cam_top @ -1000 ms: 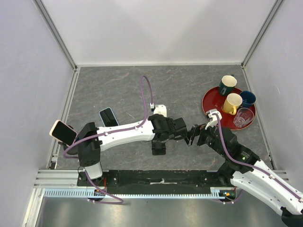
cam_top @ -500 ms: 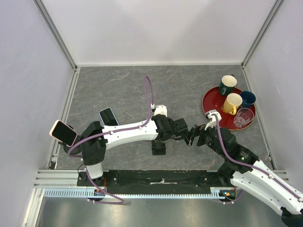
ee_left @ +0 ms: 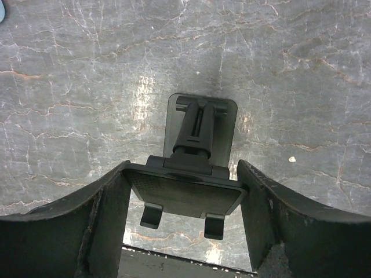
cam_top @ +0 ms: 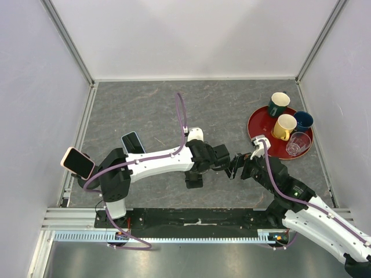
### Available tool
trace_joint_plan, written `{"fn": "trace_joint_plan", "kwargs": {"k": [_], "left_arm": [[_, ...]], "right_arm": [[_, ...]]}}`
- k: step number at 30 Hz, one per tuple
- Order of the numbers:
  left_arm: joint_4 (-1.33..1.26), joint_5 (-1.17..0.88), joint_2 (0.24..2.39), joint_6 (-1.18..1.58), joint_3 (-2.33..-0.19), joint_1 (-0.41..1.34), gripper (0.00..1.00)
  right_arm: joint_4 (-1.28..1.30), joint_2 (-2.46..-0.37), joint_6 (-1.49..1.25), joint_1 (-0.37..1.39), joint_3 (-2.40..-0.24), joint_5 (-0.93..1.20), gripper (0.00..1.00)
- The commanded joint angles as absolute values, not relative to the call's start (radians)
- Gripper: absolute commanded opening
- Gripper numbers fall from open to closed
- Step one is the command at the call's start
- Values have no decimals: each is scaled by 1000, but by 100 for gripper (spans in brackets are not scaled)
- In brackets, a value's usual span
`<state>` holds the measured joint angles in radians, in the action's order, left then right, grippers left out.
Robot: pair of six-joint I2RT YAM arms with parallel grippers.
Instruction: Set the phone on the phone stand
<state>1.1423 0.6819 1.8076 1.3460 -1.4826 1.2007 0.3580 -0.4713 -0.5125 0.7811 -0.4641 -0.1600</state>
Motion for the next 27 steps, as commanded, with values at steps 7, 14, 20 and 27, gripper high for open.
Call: {"fn": "trace_joint_plan", "kwargs": {"k": [7, 14, 20, 27], "left_arm": [[1216, 831, 1717, 1417, -1525, 1082, 2], [1365, 899, 1678, 1433, -1600, 838, 2], [1422, 945, 1687, 1378, -1709, 557, 2], [1442, 844, 1752, 1388, -1799, 240, 2]], "right_arm": [[292, -491, -549, 779, -434, -166, 98], [203, -552, -580, 779, -403, -117, 98], [55, -656, -626, 779, -353, -49, 98], [-52, -778, -643, 781, -334, -3, 98]]}}
